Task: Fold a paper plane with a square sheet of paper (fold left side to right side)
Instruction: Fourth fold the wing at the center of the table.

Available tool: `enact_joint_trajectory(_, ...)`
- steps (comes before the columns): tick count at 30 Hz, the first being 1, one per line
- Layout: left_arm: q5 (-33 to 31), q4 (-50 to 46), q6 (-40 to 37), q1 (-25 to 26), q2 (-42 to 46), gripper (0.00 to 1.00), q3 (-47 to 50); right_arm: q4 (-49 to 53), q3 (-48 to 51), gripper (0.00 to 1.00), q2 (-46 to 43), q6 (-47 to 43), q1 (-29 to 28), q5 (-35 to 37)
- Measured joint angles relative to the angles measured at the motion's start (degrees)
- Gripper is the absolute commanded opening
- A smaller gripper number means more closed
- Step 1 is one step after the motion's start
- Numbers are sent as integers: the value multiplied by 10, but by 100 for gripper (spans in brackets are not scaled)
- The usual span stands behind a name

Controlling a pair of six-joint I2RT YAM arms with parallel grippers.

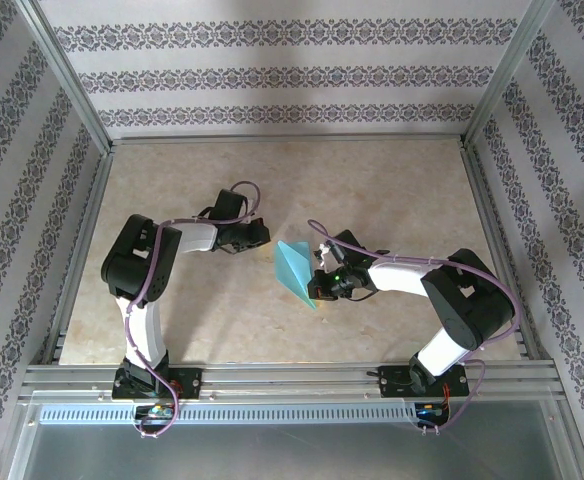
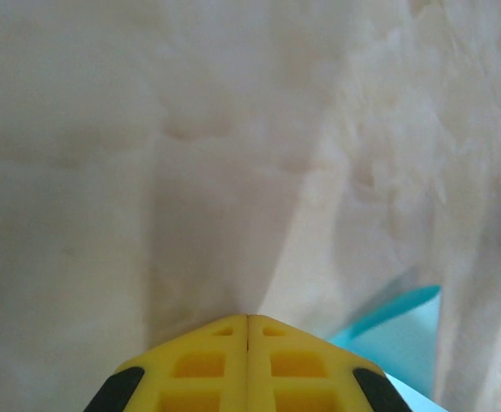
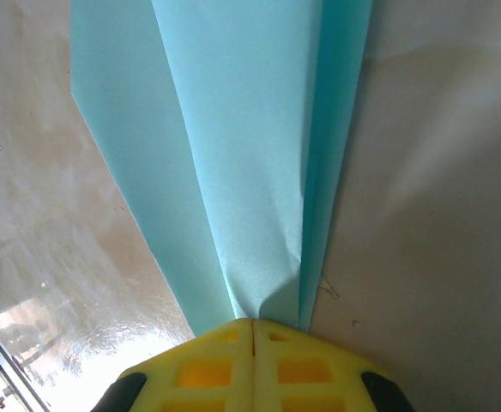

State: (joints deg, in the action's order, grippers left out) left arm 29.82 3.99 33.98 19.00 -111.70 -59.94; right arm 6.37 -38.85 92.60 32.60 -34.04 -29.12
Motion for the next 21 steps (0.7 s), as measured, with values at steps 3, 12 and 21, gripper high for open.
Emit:
enact_joint_trajectory(3,-13,-6,-8,-1,4,1,-2,2,0,0,-2,0,-2,2)
enact_joint_trajectory(12,-28,-8,-7,31,104,2,57,3,0,0,-3,0,-2,8)
enact_joint_trajectory(21,15,-3,18,118,95,1,50,4,-1,0,-2,0,-2,8)
